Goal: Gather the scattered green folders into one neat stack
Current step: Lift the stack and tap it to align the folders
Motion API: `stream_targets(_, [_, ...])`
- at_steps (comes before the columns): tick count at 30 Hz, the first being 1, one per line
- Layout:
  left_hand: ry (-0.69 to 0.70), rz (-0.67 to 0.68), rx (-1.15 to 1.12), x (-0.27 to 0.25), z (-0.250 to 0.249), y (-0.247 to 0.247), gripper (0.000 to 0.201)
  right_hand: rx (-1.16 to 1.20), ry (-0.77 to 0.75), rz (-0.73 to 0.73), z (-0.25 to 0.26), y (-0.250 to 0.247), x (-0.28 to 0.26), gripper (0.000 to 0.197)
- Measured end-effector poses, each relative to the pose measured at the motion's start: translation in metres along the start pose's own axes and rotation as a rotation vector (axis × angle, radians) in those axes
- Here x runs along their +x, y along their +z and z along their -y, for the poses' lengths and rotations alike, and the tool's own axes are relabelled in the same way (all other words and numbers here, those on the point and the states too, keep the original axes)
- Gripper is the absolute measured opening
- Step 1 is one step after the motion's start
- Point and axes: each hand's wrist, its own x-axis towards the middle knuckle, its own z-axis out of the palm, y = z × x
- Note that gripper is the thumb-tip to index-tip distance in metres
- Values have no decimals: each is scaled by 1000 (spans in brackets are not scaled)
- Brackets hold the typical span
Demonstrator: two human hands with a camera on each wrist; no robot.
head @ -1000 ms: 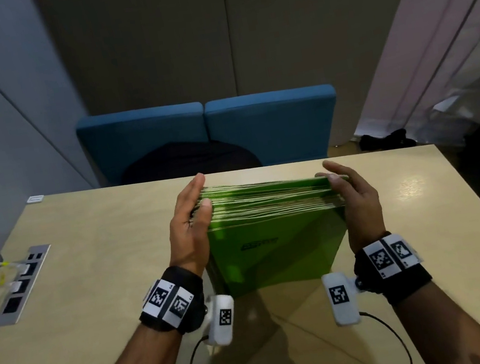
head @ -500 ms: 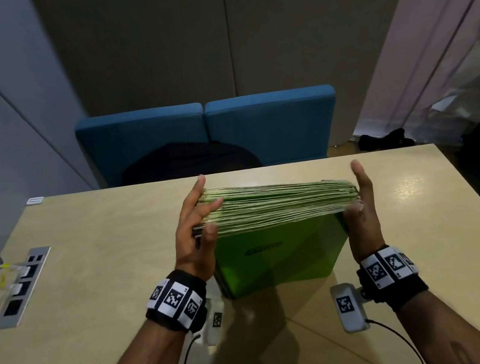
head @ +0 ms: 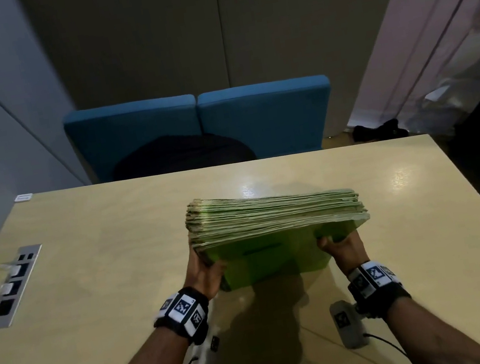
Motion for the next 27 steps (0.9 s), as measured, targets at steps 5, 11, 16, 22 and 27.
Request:
stream_targets(5, [54,19,-38,12,-7,18,95,13,43,-86,6,0,2,44])
stream_targets(11, [8,-95,488,8,21,79,77,-88,245,-202,30,-57,5,61])
stream_targets(16, [-278,79,651,6,72,142,71,-353,458,-273,16,-144,15,50])
stream_targets(22, [-443,241,572,13,136,201,38,-508,752,-301,-11,-250,14,83])
stream_targets(27, [-505,190,570,20,170,255,22,-650,799,-307,-26,-296,17,105])
